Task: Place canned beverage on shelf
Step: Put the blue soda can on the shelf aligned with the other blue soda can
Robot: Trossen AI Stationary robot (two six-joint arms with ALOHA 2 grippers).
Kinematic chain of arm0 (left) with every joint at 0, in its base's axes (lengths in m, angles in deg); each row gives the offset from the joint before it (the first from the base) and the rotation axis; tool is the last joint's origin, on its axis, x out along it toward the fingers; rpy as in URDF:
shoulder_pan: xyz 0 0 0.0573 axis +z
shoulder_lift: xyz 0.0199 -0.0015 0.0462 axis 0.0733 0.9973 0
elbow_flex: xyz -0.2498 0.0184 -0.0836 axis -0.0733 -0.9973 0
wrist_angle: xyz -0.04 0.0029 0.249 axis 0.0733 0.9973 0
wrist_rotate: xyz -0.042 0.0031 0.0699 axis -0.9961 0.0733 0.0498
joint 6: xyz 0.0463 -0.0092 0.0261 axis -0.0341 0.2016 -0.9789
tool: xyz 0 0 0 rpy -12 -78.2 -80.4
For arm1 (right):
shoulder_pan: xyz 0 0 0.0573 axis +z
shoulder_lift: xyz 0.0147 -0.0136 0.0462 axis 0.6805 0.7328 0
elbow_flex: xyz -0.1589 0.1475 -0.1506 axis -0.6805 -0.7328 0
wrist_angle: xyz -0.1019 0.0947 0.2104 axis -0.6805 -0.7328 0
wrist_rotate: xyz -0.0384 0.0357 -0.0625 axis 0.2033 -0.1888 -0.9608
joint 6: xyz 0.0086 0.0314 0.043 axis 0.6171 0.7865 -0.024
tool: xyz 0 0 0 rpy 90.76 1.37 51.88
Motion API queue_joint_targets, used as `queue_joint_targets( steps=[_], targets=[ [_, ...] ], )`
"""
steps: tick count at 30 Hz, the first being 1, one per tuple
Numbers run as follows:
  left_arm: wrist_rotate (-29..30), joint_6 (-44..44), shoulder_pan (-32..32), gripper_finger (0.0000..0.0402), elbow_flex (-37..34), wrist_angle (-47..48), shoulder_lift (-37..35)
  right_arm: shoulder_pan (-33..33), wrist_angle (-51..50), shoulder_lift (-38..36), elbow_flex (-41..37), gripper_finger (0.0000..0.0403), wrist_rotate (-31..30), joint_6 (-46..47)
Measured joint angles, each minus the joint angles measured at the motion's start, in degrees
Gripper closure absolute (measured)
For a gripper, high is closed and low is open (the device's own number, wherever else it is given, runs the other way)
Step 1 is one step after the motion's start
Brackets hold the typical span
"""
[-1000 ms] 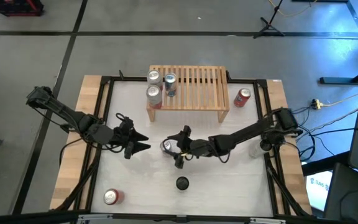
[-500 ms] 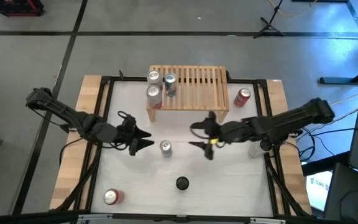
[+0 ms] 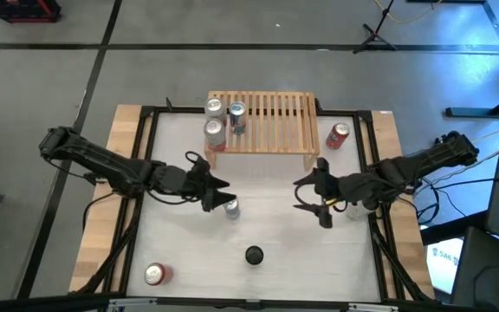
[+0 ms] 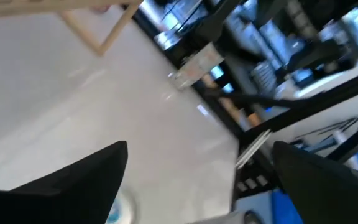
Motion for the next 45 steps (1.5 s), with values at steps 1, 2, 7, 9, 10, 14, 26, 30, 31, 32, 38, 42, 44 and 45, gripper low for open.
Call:
queue_joint_targets(
  steps=[1,2,7,9,10,14,26,30,31,32,38,42,44,45],
  targets=[
    [0.17,-0.25,-0.09,0.0006,0.00,-2.20,0.56,0.32,-0.84,-0.27,0.00,0.0109,0.00,0.00],
    [0.38,-0.30,-0.14,0.0007,0.02,-3.95,1.17,0.35,-1.60,-0.44,0.00,0.0109,0.04,-0.01],
    [1.24,2.14,0.45,0.0008,1.57,-6.44,3.28,0.29,-4.05,-0.59,0.00,0.0109,1.80,-0.02],
    [1.44,1.46,0.31,0.0008,4.38,-5.60,4.59,0.29,-4.66,-0.59,0.00,0.0109,3.53,-0.03],
    [1.72,0.48,0.05,0.0008,6.15,-4.43,5.24,0.29,-4.91,-0.59,0.00,0.0109,4.38,-0.02],
    [3.32,-1.79,-0.51,0.0008,15.92,7.34,8.92,0.29,-5.26,-0.60,0.00,0.0109,5.72,-0.16],
    [4.80,9.68,-0.68,0.0008,40.30,48.27,21.67,0.27,-7.67,-2.79,-0.02,0.0109,9.87,0.67],
    [2.65,12.60,0.14,0.0008,40.39,56.19,24.28,0.27,-8.51,-2.71,-0.04,0.0109,11.68,2.28],
    [1.67,12.68,0.24,0.0008,40.39,57.11,24.99,0.27,-8.39,-2.74,-0.04,0.0109,12.01,2.58],
    [1.00,12.67,0.25,0.0008,40.39,57.17,25.72,0.27,-8.29,-2.75,-0.04,0.0109,12.07,2.73],
    [0.32,12.67,0.18,0.0008,40.41,57.02,30.17,0.25,-7.96,-2.75,-0.04,0.0109,11.59,2.74],
    [-0.16,12.02,0.20,0.0008,40.41,57.94,32.67,0.25,-7.95,-2.73,-0.04,0.0109,11.57,2.74],
    [-0.34,10.55,0.14,0.0008,40.44,58.11,33.49,0.25,-7.98,-2.73,-0.04,0.0109,11.57,2.80],
    [-0.58,9.97,0.14,0.0008,40.44,58.44,33.87,0.25,-7.97,-2.73,-0.04,0.0109,11.57,2.82]
  ],
)
